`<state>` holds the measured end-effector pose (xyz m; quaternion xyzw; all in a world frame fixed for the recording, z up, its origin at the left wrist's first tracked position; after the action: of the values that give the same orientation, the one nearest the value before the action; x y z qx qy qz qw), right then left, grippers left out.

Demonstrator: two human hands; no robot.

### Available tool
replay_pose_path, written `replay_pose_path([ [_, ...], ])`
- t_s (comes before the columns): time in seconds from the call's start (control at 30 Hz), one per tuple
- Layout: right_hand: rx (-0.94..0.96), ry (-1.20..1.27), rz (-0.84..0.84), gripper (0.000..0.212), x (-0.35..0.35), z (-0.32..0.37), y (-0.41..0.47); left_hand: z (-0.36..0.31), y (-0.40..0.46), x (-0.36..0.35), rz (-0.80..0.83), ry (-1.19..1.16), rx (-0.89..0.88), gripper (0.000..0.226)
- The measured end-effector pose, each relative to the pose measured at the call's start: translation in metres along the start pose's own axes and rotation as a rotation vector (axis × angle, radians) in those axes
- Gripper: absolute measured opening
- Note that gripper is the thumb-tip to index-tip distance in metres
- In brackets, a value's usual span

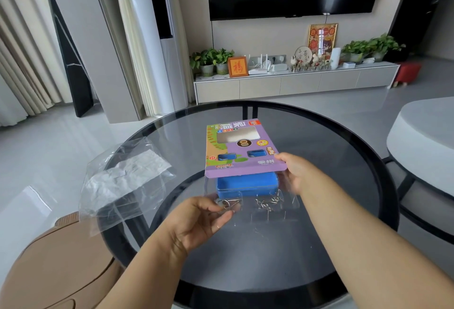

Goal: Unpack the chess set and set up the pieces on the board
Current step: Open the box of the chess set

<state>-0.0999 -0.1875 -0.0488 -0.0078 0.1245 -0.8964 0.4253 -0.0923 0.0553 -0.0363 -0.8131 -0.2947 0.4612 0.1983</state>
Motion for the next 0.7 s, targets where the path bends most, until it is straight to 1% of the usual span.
replay_pose_path([
  [0.23, 0.042, 0.011, -0.010, 0.019, -0.013, 0.013, 0.026, -0.004, -0.006, 0.009, 0.036, -0.025, -0.007, 0.055],
  [0.37, 0.041, -0.038, -0.034, 0.017, -0.020, 0.027, 0.040, -0.006, -0.011, 0.011, 0.074, -0.020, -0.010, 0.058],
  [0.47, 0.029, -0.061, -0.064, 0.017, -0.023, 0.035, 0.053, -0.008, -0.014, 0.010, 0.084, -0.016, -0.019, 0.061],
  [0.6, 0.042, -0.033, -0.129, 0.016, -0.017, 0.043, 0.068, -0.008, -0.013, 0.015, 0.074, 0.011, -0.014, 0.068],
  [0.7, 0.056, -0.012, -0.201, 0.020, -0.004, 0.043, 0.078, -0.007, -0.012, 0.019, 0.093, 0.017, 0.015, 0.078],
])
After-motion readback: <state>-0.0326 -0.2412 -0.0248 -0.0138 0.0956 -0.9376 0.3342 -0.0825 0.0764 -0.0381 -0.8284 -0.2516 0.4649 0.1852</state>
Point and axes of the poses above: each hand's wrist, its own y-axis towards the middle knuckle, its own x-axis out of the back of the hand, z = x × y, the point moved 4 cm from there along y, towards the middle knuckle, and after that the axes turned 15 degrees about x, right-handed, at the moved point
